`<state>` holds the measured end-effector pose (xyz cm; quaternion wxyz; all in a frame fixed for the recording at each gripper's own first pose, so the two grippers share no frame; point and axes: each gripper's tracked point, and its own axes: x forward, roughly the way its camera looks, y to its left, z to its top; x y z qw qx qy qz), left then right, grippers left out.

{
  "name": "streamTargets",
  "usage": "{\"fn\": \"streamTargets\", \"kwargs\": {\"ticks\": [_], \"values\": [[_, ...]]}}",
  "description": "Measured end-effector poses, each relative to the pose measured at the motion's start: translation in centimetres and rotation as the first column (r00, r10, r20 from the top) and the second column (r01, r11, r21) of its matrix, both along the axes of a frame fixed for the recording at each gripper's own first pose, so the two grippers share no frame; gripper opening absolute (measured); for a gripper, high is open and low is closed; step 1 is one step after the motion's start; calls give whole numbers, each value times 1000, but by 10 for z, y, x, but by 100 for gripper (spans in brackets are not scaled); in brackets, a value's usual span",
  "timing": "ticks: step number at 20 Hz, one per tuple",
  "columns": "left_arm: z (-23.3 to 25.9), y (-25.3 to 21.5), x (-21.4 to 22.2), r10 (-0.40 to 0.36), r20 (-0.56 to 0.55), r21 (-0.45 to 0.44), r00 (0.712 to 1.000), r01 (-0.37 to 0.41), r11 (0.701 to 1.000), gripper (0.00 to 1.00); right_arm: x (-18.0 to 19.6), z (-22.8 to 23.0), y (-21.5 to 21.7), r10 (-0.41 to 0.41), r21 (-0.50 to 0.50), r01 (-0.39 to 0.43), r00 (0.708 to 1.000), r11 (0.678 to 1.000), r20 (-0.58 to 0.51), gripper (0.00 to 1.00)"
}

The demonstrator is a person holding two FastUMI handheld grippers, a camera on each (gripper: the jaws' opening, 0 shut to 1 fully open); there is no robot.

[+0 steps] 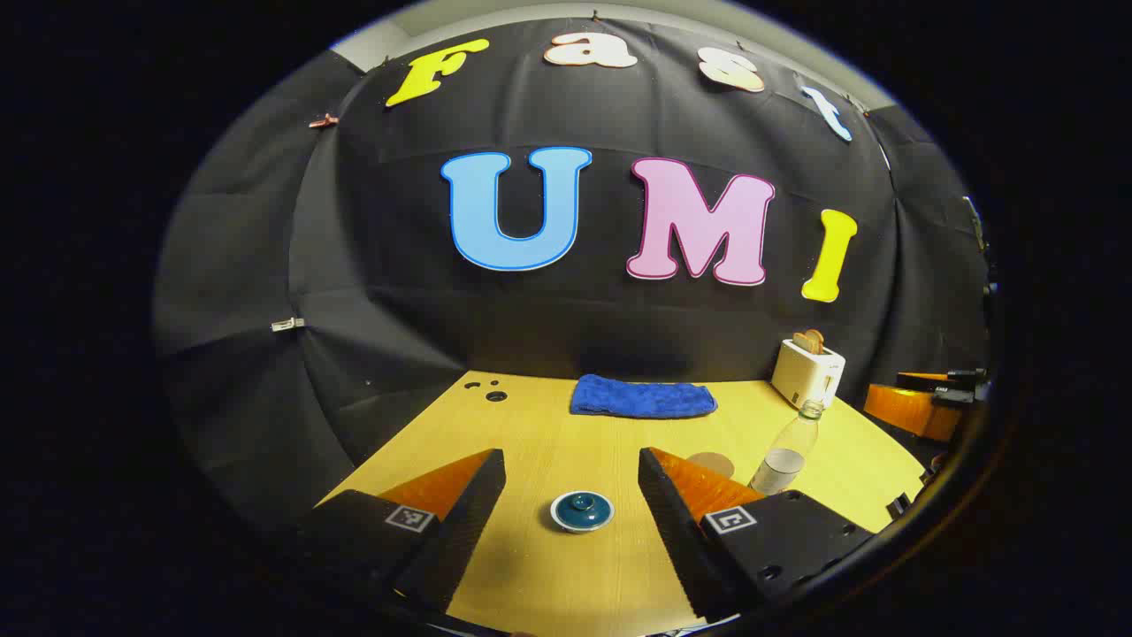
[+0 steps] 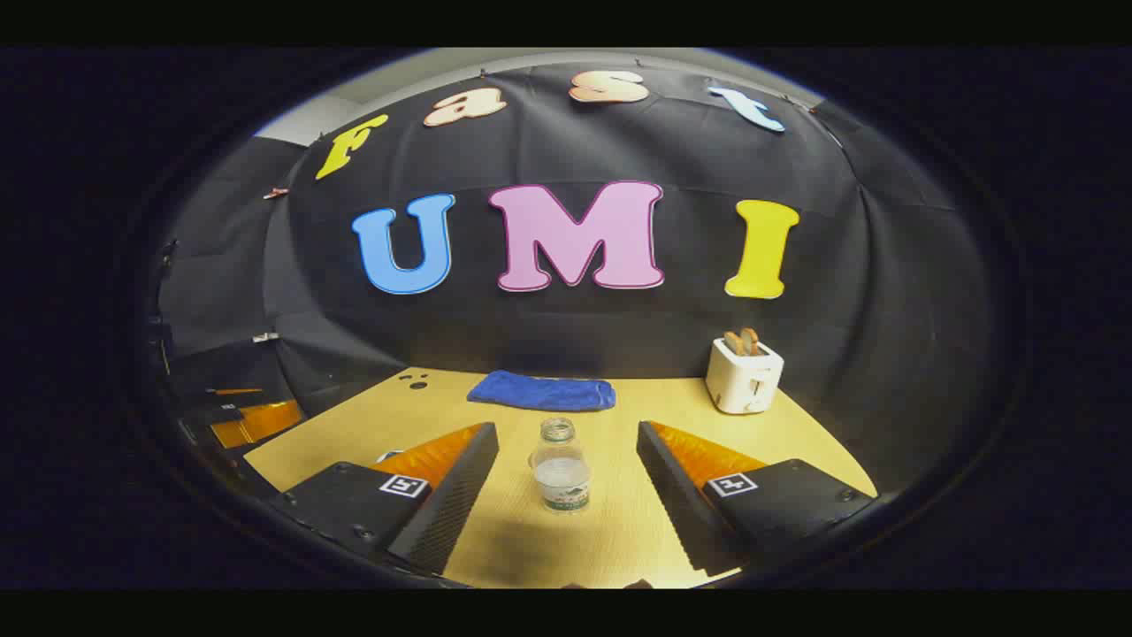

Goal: Open the teacup lid with one hand, grasp the water bottle and pour water into the teacup with the other hand; after pouring, place the water bottle on the coaster and then close the teacup lid.

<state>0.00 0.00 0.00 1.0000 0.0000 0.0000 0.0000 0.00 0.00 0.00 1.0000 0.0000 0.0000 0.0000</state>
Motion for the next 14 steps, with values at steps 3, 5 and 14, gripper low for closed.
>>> {"fn": "streamTargets", "kwargs": {"ticks": [3, 5, 14], "values": [[-10, -4, 10, 36, -18, 39, 999, -36, 999, 95, 11, -5, -3, 24, 3, -24, 1000, 1000, 10, 98], [-12, -13, 17, 28, -20, 39, 999, -28, 999, 95, 16, -7, -1, 46, -4, -46, 999, 999, 17, 99], [-42, -15, 48, -61, -98, 51, 993, 66, 996, 95, 33, -32, 5, 11, -30, -13, 997, 999, -74, 99]]}}
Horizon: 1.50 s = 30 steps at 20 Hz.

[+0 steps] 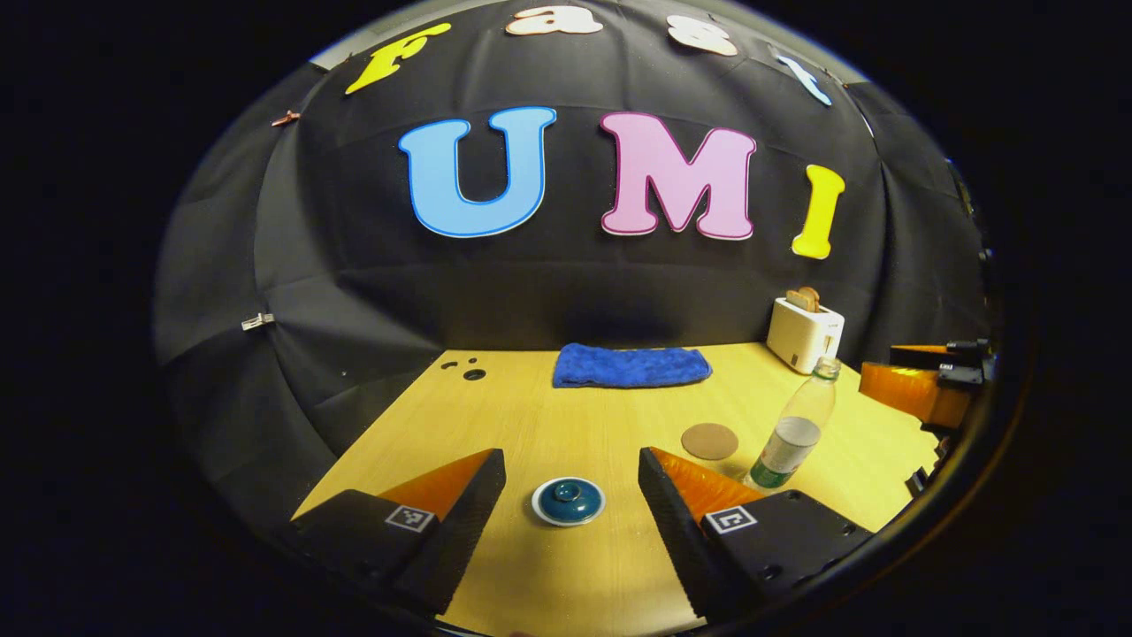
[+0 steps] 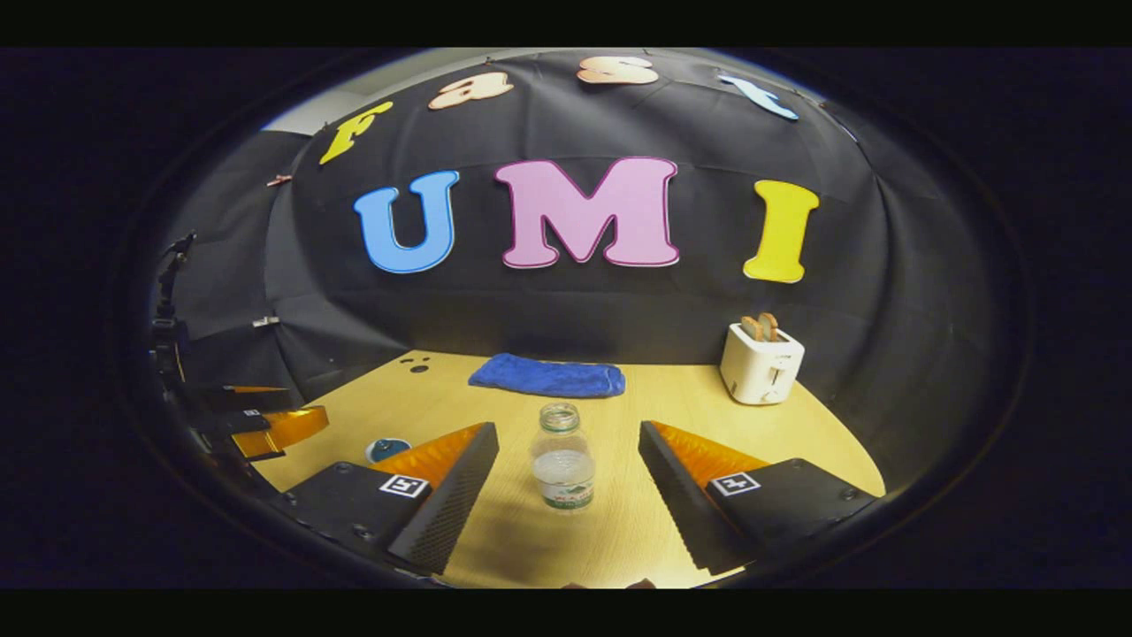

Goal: Open the teacup lid with one hand, grasp the water bottle and pour water into the teacup with the other hand; after pouring, place the water bottle on the coaster and then close the teacup lid.

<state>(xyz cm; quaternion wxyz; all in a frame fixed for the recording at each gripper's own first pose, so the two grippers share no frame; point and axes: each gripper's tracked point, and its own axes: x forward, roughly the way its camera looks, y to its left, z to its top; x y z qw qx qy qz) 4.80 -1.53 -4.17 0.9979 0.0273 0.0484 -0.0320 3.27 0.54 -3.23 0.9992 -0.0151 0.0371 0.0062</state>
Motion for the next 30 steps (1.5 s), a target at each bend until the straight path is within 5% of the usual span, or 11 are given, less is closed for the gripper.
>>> {"fn": "streamTargets", "kwargs": {"ticks": [12, 17, 25, 30], "values": [[-58, 2, 57, -71, -84, 72, 994, 78, 994, 92, 12, -29, 11, 0, -26, -3, 994, 1000, -108, 99], [-85, -3, 86, -86, -128, 42, 988, 92, 995, 74, 8, -39, 14, 8, -38, -13, 991, 999, -137, 99], [-104, 1, 111, -81, -160, 15, 984, 85, 996, 66, 2, -74, 13, -19, -30, 13, 978, 999, -207, 99], [-110, -7, 111, -95, -166, 60, 982, 106, 993, 48, 1, -77, 14, -14, -35, 7, 977, 999, -214, 99]]}}
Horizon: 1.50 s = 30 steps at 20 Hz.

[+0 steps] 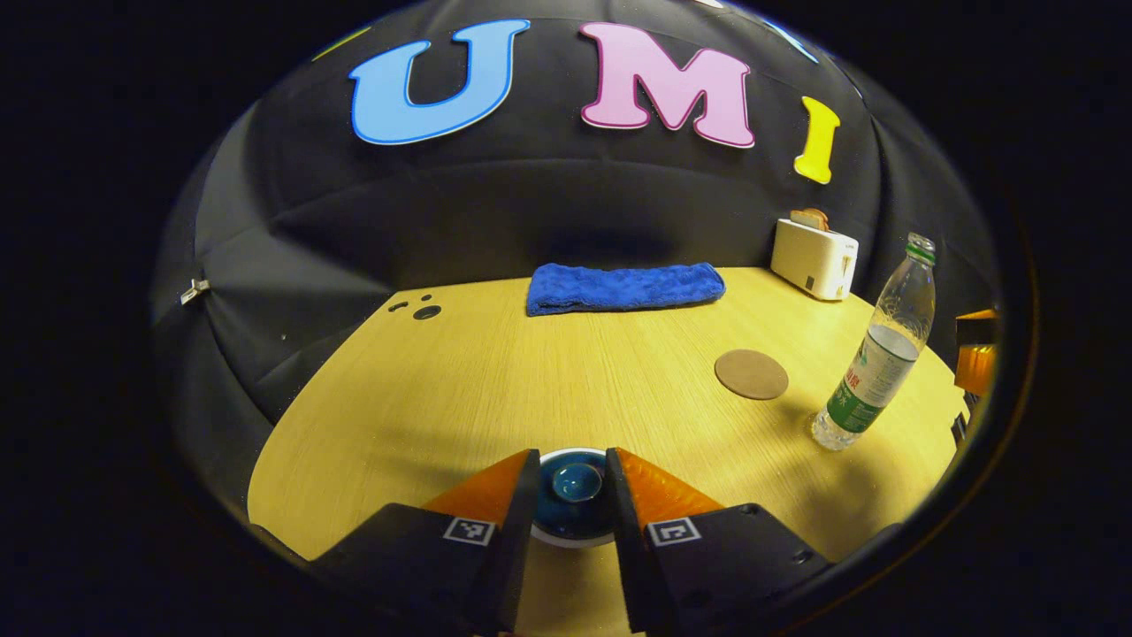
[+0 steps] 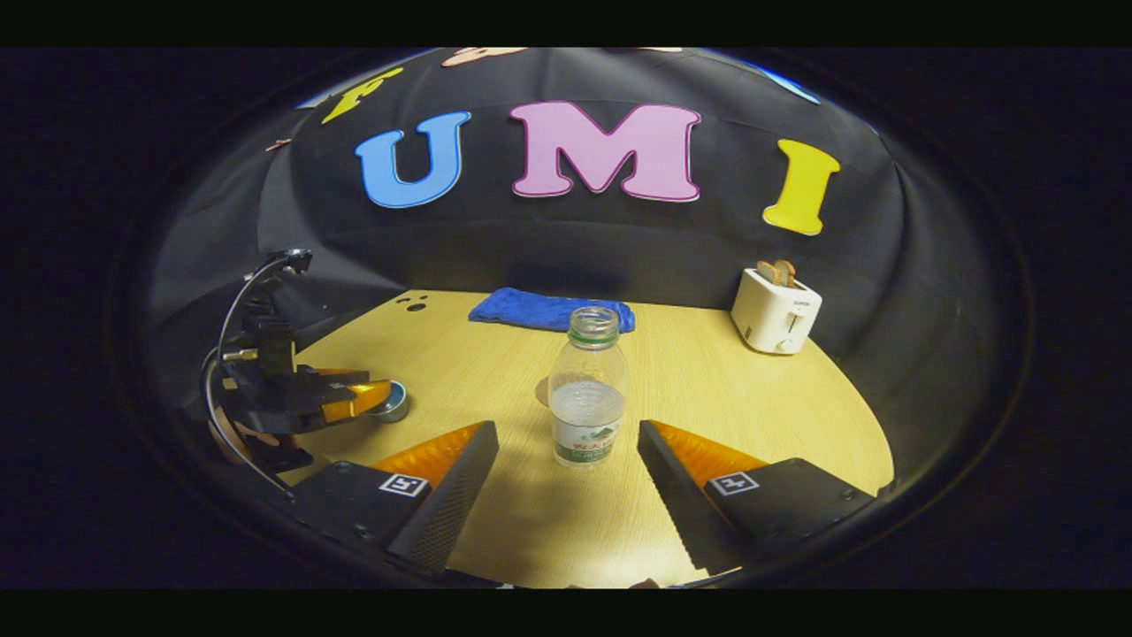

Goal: Open the teacup lid with one hand, grasp the water bottle and pour water into the teacup with the other hand; after pouring, place the water bottle on the coaster and then close the teacup lid.

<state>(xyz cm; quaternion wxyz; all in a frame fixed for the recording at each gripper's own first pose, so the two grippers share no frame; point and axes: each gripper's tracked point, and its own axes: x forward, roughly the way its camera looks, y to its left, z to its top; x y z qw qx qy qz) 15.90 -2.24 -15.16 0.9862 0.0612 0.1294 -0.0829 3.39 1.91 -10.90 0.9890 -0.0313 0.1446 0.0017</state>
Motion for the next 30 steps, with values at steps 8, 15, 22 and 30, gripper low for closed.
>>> {"fn": "streamTargets", "kwargs": {"ticks": [8, 15, 22, 30], "values": [[-3, 0, -3, 21, 3, 2, 1000, -21, 1000, 35, -2, -1, -1, 13, -18, -13, 1000, 1000, 8, 99], [0, -1, -3, 23, 28, -2, 999, -23, 1000, 27, 7, -4, -2, 7, -10, -7, 1000, 1000, 15, 99], [21, -6, -12, 8, 75, -6, 997, -7, 1000, 25, 22, -2, -7, -10, -8, 10, 999, 1000, 51, 99], [38, 4, -34, 26, 87, -12, 996, -25, 1000, 25, 45, -11, -6, -33, 15, 32, 997, 999, 67, 99]]}}
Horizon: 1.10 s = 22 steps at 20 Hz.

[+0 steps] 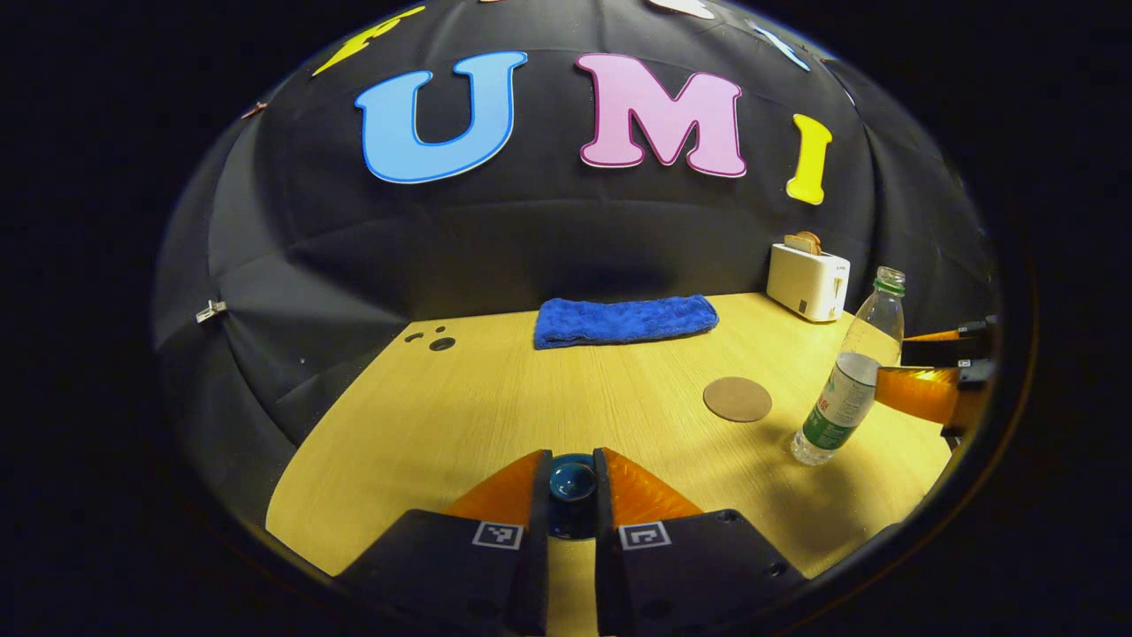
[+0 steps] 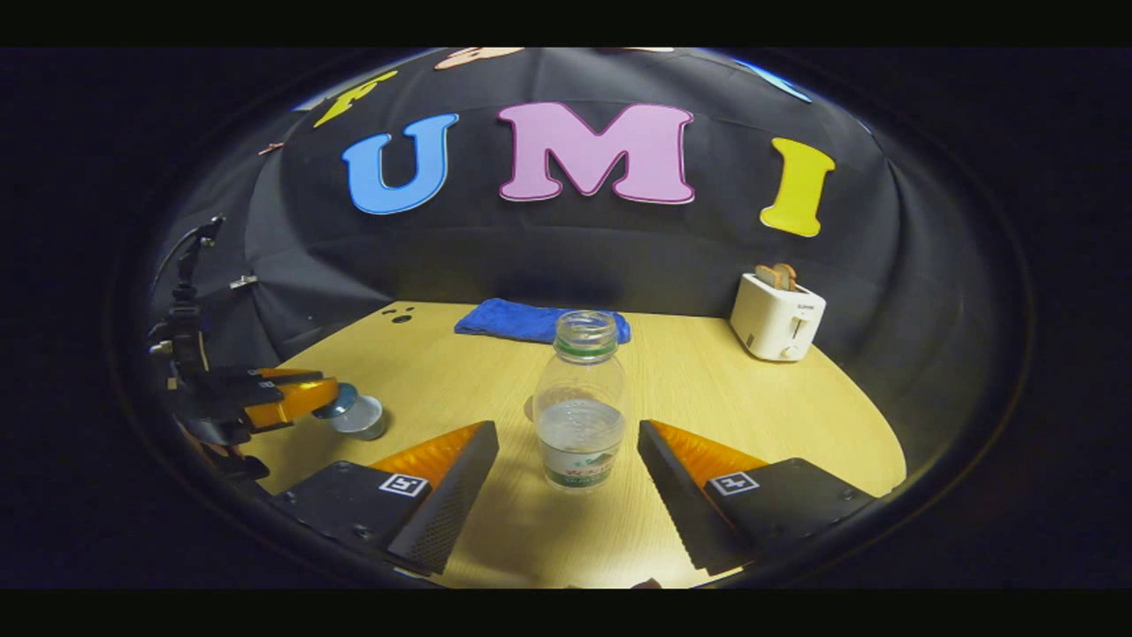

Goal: Open the teacup lid with one hand, grasp the water bottle and pour water into the teacup with the other hand; after pouring, place the water bottle on the coaster and then close the teacup lid.

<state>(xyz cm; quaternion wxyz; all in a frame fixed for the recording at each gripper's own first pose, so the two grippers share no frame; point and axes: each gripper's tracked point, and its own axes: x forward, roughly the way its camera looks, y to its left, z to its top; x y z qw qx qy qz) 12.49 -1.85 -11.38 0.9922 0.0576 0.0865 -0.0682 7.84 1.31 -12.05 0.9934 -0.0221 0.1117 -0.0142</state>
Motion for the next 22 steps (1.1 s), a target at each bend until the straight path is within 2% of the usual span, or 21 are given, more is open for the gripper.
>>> {"fn": "streamTargets", "kwargs": {"ticks": [4, 5, 6, 13, 14, 16, 17, 18, 20, 22], "values": [[-4, 9, -7, 27, -20, -12, 999, -27, 1000, 25, 15, -5, -7, -36, 3, 36, 999, 999, 8, 99], [-6, 10, -8, 34, -26, -19, 999, -35, 999, 22, 19, -6, -11, -50, -2, 50, 999, 999, 16, 99], [-8, 12, -8, 41, -29, -31, 999, -42, 999, 25, 22, -6, -12, -56, -2, 56, 998, 998, 22, 99], [-20, 11, -5, 64, -58, -82, 996, -68, 994, 25, 46, -7, -17, -63, -29, 64, 997, 997, 44, 99], [-19, 10, -4, 62, -58, -83, 996, -67, 994, 22, 48, -9, -17, -59, -30, 60, 997, 998, 42, 99], [-21, 11, -5, 59, -60, -82, 996, -64, 995, 25, 52, -13, -15, -53, -31, 54, 998, 998, 33, 99], [-22, 12, -4, 60, -60, -81, 996, -65, 995, 22, 54, -14, -16, -56, -32, 56, 998, 998, 31, 99], [-22, 12, -4, 60, -61, -80, 996, -65, 995, 25, 56, -13, -17, -58, -33, 59, 998, 998, 33, 98], [-21, 15, -4, 63, -60, -78, 996, -67, 995, 25, 58, -12, -19, -61, -32, 62, 997, 998, 38, 82], [-23, 17, -4, 62, -63, -78, 996, -67, 995, 25, 59, -12, -18, -56, -38, 58, 998, 998, 38, 78]]}}
